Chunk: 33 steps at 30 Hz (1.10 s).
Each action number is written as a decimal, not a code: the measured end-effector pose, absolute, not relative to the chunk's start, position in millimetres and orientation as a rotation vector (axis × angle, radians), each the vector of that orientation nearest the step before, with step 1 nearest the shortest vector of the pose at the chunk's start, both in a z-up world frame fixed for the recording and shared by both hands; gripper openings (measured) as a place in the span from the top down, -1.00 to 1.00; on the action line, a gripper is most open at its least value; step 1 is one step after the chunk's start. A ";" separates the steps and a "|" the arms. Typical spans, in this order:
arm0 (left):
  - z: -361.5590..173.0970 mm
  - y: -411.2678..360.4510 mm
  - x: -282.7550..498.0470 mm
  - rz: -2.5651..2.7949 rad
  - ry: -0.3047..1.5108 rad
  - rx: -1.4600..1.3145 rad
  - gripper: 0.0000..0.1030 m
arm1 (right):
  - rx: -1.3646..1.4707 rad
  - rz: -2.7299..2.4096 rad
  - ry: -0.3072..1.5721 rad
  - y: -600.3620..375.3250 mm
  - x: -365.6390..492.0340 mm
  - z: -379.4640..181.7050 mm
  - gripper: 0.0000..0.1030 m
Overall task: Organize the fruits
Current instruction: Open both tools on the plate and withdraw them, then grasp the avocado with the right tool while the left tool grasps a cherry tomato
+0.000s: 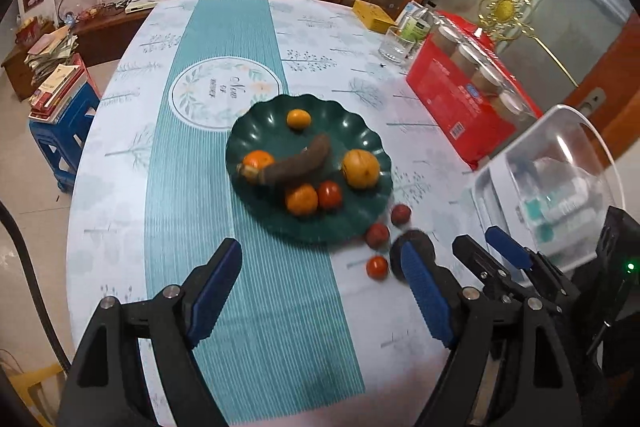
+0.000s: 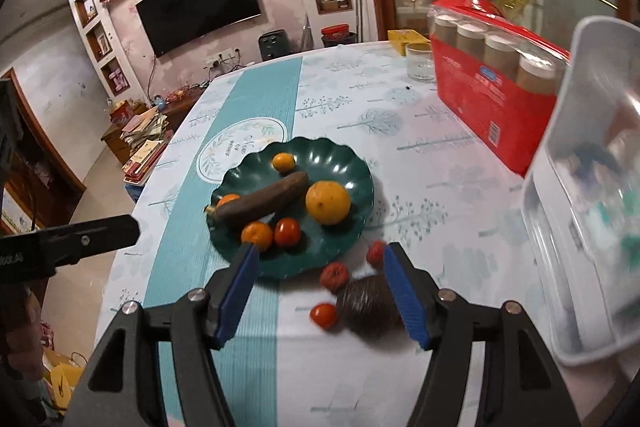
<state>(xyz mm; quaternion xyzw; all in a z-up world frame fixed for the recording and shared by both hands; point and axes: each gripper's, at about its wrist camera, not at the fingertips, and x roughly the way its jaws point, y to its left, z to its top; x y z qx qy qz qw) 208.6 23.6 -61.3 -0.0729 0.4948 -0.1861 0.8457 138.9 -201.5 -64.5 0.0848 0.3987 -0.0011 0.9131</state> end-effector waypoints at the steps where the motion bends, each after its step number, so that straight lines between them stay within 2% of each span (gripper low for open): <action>1: -61.9 27.4 199.1 -0.404 1.039 -0.152 -0.57 | 0.168 -0.013 0.822 -198.5 132.1 -65.2 -0.27; 17: -110.2 42.7 122.3 -0.414 1.130 -0.104 -0.56 | 0.134 -0.105 0.873 -182.2 57.6 -86.2 -0.30; 33: -115.9 -10.8 137.3 -0.248 1.107 -0.130 -0.56 | -0.027 0.125 0.891 -216.3 82.1 -86.9 -0.31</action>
